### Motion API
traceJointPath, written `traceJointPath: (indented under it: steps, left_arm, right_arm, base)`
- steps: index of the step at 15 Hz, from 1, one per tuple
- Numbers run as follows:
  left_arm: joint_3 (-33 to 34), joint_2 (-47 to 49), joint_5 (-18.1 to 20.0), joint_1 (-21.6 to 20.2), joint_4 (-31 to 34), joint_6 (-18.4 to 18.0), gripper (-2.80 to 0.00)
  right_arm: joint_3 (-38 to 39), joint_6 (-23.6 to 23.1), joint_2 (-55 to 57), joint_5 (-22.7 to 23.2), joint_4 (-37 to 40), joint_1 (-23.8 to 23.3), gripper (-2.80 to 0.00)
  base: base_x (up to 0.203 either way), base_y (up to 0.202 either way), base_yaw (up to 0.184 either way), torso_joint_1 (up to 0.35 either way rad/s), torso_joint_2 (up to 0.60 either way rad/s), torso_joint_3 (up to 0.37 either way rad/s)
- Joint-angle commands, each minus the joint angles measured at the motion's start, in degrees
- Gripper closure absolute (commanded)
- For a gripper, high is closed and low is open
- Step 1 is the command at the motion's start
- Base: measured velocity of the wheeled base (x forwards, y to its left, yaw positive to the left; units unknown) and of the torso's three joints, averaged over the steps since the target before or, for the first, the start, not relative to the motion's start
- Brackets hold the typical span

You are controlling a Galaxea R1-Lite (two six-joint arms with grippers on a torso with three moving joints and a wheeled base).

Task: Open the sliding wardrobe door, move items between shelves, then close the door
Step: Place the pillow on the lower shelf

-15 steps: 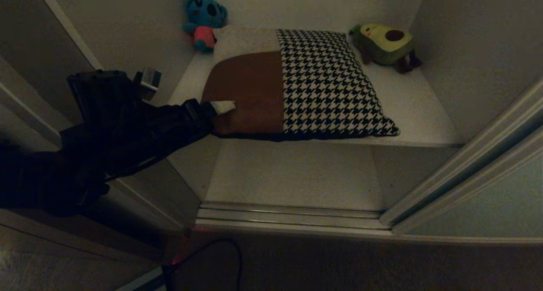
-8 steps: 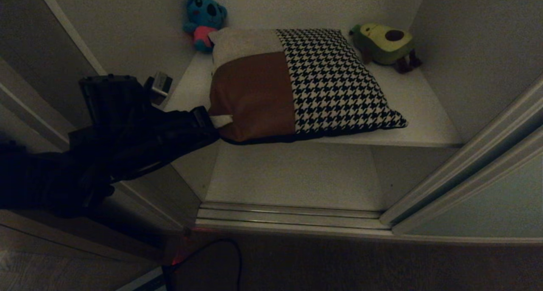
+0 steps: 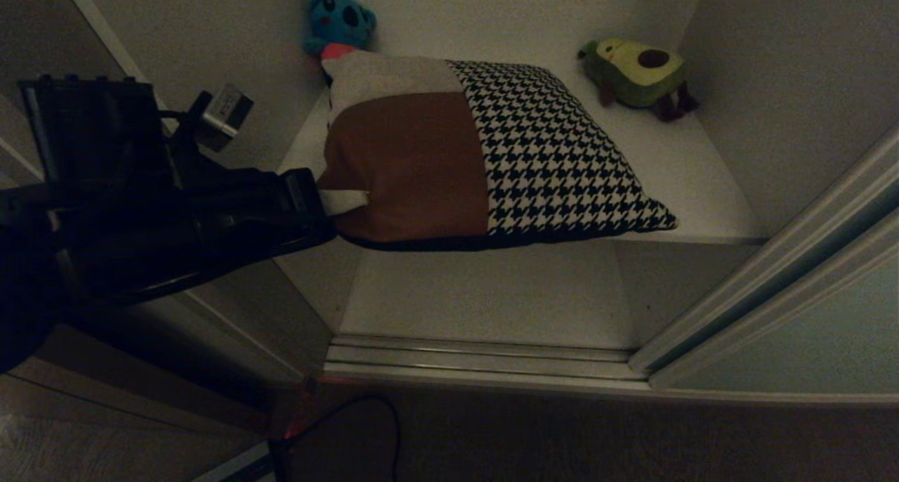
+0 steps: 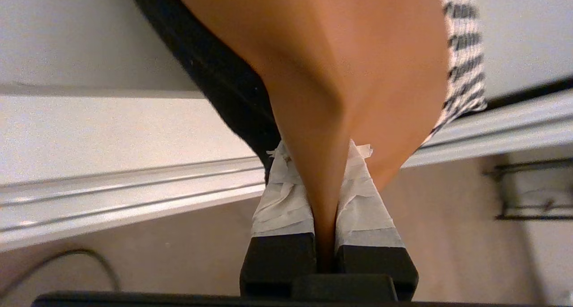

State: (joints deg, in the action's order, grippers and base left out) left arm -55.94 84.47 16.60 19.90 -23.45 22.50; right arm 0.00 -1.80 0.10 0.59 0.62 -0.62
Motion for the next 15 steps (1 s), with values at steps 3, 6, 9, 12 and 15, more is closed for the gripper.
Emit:
traceJointPath:
  steps: [3, 6, 9, 12, 15]
  left_arm:
    - [-1.3, -10.7, -2.7, 1.5, 13.4, -4.8, 0.0]
    - [-1.3, -15.1, -9.0, 2.4, 17.8, -11.9, 0.0]
    - [-0.9, -19.2, -15.5, 2.4, 22.1, -15.4, 0.0]
    - [-0.3, -23.5, -17.1, 2.4, 25.0, -15.5, 0.0]
    - [0.6, -26.0, -22.1, 2.4, 25.4, -15.5, 0.0]
  right_arm:
    - [0.2, 0.0, 0.0, 0.0, 0.0, 0.0, 0.0]
    - [0.2, 0.0, 0.1, 0.0, 0.0, 0.0, 0.0]
    - [0.2, 0.0, 0.0, 0.0, 0.0, 0.0, 0.0]
    - [0.2, 0.0, 0.1, 0.0, 0.0, 0.0, 0.0]
    - [0.2, 0.0, 0.0, 0.0, 0.0, 0.0, 0.0]
  base:
    - [0.0, 0.0, 0.0, 0.0, 0.0, 0.0]
    - [0.0, 0.0, 0.0, 0.0, 0.0, 0.0]
    - [0.0, 0.0, 0.0, 0.0, 0.0, 0.0]
    - [0.0, 0.0, 0.0, 0.0, 0.0, 0.0]
    - [0.0, 0.0, 0.0, 0.0, 0.0, 0.0]
